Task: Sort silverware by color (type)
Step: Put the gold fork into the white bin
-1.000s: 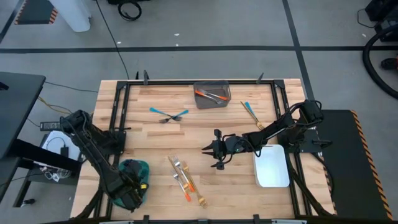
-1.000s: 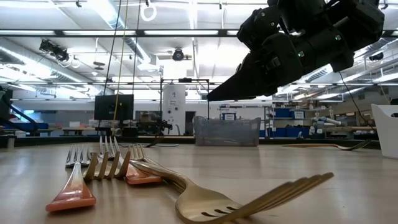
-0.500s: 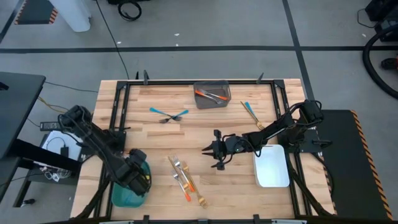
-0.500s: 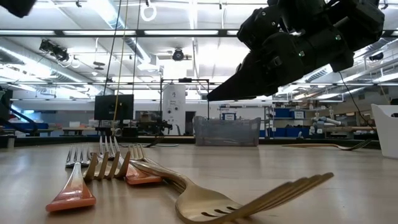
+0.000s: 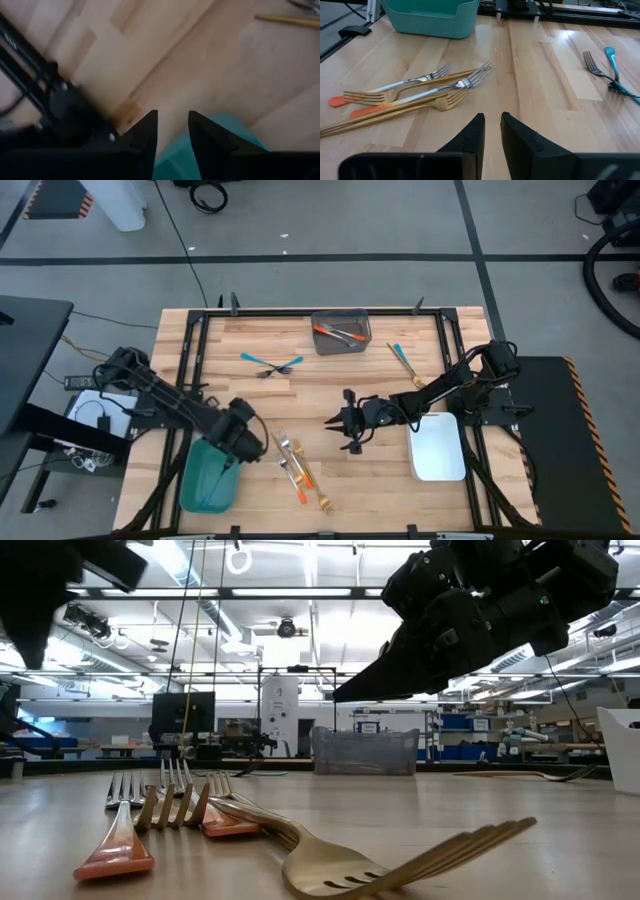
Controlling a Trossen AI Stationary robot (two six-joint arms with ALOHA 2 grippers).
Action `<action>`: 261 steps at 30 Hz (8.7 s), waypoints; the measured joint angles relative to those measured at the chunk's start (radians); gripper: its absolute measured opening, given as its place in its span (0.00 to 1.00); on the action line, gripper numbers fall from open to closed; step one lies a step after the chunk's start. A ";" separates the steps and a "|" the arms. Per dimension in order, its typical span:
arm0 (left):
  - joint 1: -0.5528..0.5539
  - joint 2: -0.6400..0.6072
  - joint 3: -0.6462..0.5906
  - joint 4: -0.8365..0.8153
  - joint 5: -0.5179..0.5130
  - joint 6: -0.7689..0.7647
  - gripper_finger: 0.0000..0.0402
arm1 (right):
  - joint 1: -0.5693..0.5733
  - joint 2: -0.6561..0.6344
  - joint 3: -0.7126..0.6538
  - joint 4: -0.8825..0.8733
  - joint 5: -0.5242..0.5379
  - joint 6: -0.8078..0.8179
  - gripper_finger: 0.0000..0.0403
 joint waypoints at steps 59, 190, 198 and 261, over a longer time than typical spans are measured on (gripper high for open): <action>0.268 0.004 -0.001 0.847 0.076 1.486 0.29 | 0.040 -0.264 0.000 -0.467 0.163 0.470 0.17; 0.160 0.373 -0.100 1.247 0.213 1.558 0.20 | 0.176 -0.164 0.105 -0.422 0.439 0.472 0.17; 0.163 0.376 -0.099 1.227 0.208 1.574 0.07 | 0.183 -0.167 0.119 -0.459 0.391 0.450 0.17; 0.452 0.170 0.003 1.171 0.097 1.244 0.03 | 0.233 -0.179 0.428 -1.134 0.705 -0.200 0.32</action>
